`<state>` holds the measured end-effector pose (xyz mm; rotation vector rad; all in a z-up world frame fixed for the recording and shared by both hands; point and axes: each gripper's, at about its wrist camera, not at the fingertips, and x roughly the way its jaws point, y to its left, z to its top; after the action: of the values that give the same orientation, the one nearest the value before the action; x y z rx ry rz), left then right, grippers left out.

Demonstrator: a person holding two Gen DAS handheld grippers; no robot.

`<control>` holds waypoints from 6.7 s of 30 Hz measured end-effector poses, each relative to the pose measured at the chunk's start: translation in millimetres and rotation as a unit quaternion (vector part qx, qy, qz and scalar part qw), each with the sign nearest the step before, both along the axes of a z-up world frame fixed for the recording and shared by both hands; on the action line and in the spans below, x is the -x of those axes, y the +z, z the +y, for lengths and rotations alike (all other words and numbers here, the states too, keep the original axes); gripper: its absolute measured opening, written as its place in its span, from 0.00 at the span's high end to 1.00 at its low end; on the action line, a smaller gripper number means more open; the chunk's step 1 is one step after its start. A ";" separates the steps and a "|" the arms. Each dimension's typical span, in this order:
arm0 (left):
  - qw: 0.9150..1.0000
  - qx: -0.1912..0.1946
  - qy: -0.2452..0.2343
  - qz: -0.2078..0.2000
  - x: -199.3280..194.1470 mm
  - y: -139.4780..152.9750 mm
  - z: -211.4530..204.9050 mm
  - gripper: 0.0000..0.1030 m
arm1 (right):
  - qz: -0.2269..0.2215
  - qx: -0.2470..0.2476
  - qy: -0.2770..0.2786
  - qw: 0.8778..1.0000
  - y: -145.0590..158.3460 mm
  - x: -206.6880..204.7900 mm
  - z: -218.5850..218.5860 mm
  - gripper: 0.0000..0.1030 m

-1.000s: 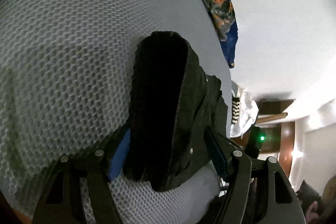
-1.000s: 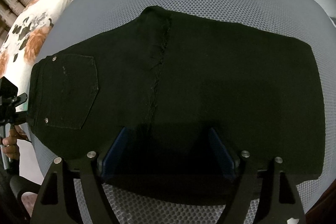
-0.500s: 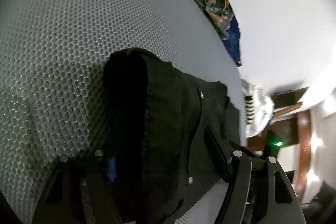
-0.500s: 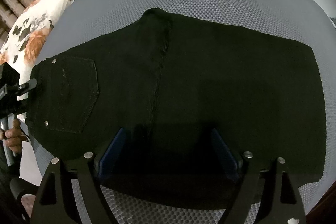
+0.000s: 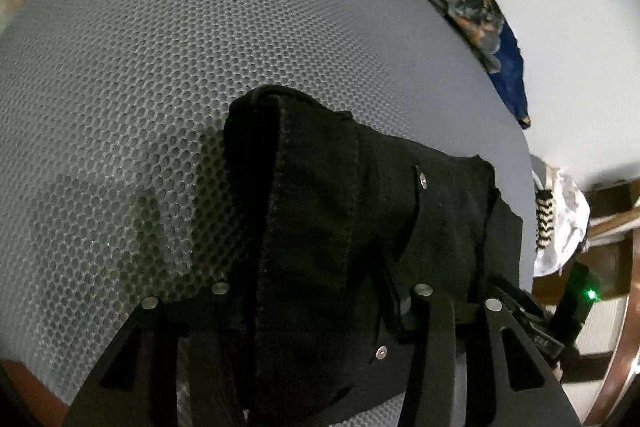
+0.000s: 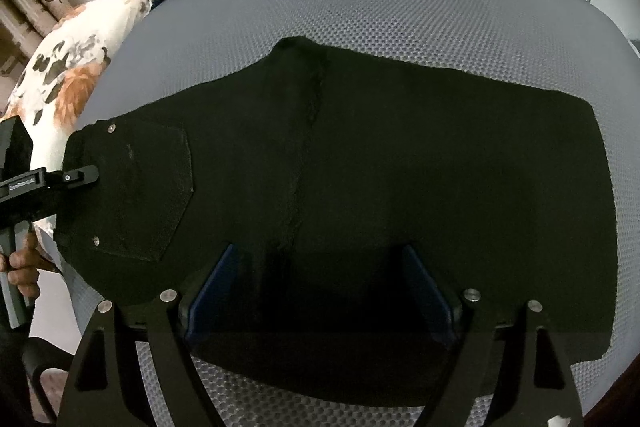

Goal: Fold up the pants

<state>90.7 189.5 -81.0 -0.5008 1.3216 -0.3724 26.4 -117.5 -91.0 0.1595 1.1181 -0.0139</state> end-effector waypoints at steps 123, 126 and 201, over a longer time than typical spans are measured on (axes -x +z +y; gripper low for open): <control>0.987 -0.105 -0.052 -0.106 37.0 44.0 -219.5 0.39 | -0.116 -0.249 0.025 0.961 38.3 -5.3 -170.1 0.90; 0.986 -0.106 -0.057 -0.114 36.7 46.9 -224.7 0.39 | -0.126 -0.233 -0.001 0.964 45.9 8.0 -179.7 0.90; 0.992 -0.017 -0.120 -0.030 56.1 19.0 -221.1 0.30 | -0.037 -0.219 -0.079 0.972 -0.9 62.8 -264.7 0.47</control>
<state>34.6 -31.6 -62.0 -0.2997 1.3302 -0.5583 -36.4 -382.2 -91.9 0.6396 1.0199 0.0985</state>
